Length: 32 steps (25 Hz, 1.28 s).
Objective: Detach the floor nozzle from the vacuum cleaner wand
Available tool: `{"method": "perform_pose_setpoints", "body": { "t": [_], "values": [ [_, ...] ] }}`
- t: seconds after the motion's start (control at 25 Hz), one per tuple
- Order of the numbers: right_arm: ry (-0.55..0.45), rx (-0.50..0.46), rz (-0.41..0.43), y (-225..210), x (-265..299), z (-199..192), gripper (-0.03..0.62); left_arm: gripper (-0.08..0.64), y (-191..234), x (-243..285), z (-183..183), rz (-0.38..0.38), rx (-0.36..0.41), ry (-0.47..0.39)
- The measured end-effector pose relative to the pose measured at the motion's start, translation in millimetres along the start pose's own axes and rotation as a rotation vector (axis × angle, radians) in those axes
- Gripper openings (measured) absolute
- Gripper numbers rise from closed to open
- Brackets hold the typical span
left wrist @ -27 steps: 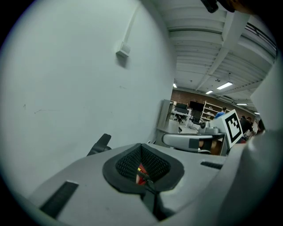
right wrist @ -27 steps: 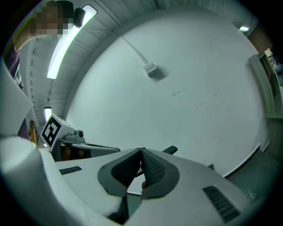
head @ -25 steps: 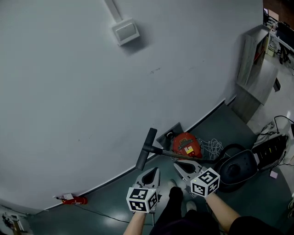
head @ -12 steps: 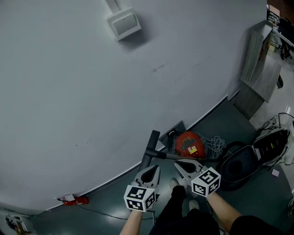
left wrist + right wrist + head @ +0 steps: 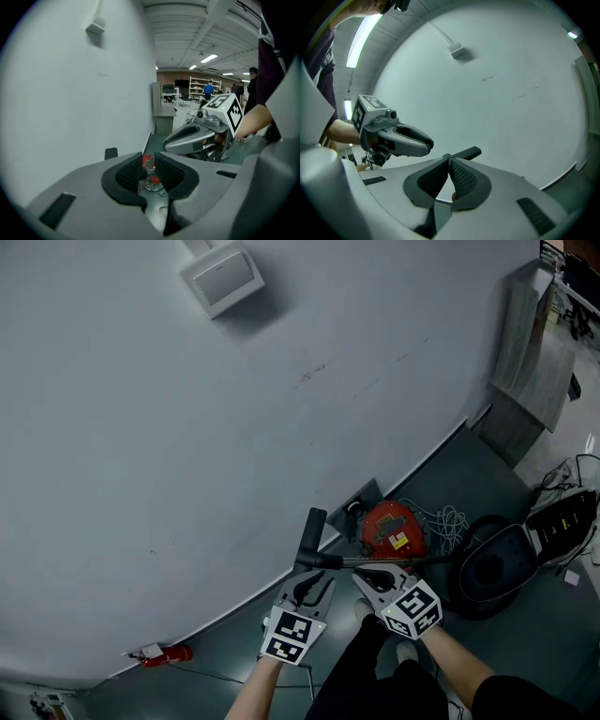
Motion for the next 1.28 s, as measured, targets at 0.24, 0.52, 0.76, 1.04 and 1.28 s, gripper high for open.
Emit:
{"method": "perform_pose_setpoints", "body": {
  "t": [0.24, 0.52, 0.76, 1.04, 1.28],
  "values": [
    [0.064, -0.106, 0.036, -6, 22, -25, 0.023, 0.103, 21, 29, -7, -0.02, 0.211, 0.144],
    [0.11, -0.142, 0.075, -16, 40, -55, 0.081, 0.158, 43, 57, -10, -0.139, 0.378, 0.287],
    [0.181, -0.211, 0.107, -24, 54, -70, 0.136, 0.196, 53, 76, -12, -0.214, 0.577, 0.459],
    [0.264, -0.278, 0.175, -19, 75, -81, 0.188, 0.207, 49, 94, -18, -0.253, 0.84, 0.612],
    [0.303, -0.36, 0.172, -17, 92, -91, 0.195, 0.206, 46, 102, -26, -0.256, 1.005, 0.662]
  ]
}}
Point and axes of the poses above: the fingertips, and each gripper's own axes: x forward along the fingers, y to its left, z out of its top, the point moved 8 cm from there along -x, backward along the fingers, and after that the axes turned 14 degrees about -x, right-handed, at the moved point
